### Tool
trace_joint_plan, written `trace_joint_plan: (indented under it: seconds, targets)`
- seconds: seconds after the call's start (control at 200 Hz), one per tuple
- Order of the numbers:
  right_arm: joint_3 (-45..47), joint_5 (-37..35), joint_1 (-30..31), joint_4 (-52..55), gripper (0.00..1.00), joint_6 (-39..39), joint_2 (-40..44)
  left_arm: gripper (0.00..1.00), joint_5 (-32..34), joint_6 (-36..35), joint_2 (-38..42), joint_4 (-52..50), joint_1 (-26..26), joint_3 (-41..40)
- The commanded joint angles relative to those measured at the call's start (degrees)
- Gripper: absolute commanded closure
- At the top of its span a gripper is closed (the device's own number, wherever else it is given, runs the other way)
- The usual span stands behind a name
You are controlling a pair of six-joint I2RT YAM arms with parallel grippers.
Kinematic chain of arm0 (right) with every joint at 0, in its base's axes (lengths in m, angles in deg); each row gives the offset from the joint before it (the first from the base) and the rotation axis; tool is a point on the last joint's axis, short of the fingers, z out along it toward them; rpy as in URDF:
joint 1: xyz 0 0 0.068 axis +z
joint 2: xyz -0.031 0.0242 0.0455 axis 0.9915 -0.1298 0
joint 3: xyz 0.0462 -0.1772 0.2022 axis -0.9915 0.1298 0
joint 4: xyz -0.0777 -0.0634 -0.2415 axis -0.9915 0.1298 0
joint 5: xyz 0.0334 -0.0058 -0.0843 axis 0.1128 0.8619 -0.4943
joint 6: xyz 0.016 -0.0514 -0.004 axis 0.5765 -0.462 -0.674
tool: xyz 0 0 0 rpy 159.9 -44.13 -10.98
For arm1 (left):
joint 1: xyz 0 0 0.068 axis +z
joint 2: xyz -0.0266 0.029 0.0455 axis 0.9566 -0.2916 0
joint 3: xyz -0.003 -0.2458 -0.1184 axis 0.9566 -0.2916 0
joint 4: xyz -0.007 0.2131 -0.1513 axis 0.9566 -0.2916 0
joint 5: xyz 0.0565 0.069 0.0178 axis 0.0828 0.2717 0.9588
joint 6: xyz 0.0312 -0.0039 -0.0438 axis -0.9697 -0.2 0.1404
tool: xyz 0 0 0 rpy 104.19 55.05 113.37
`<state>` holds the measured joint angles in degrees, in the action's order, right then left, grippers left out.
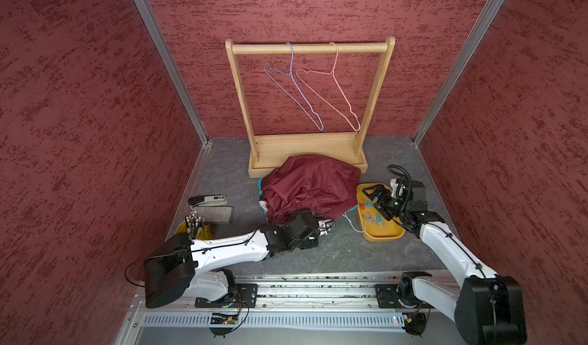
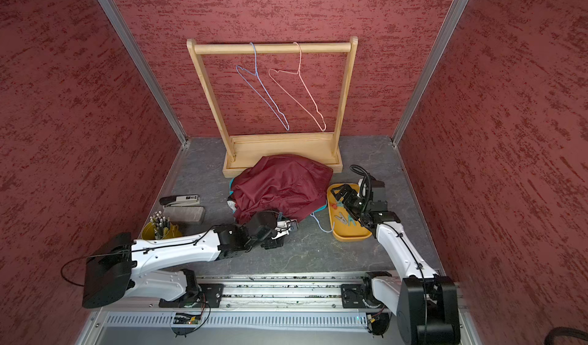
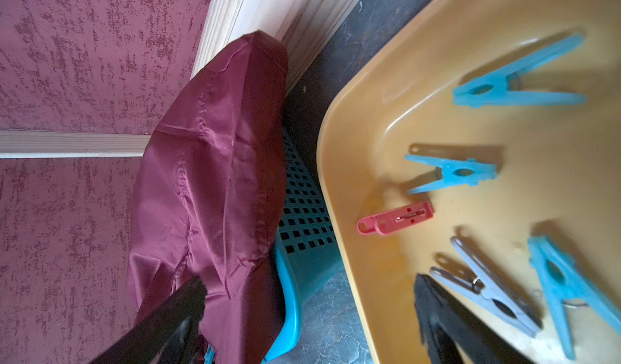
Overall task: Remove the clothespins securing long-sleeve shirts to the hanger
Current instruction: Remove the clamp from the hanger.
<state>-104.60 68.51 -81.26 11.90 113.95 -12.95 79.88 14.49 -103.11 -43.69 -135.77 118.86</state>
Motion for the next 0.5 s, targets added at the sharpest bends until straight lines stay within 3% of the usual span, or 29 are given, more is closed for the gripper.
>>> trace_joint_plan:
  seconds: [0.0,0.326,0.496]
  targets:
    - [-0.51,0.81,-0.2,-0.26,0.01,-0.22,0.01,0.18,0.96,-1.22,-1.29,3.21,0.32,1.27]
    - [0.44,2.2,-0.16,-3.16,0.01,0.93,-1.14,0.41,3.18,-1.52,-1.61,2.65,1.1,2.15]
    - [1.92,2.3,-0.16,-4.04,0.01,1.28,-0.79,0.47,2.79,-1.86,-1.28,1.09,1.38,2.49]
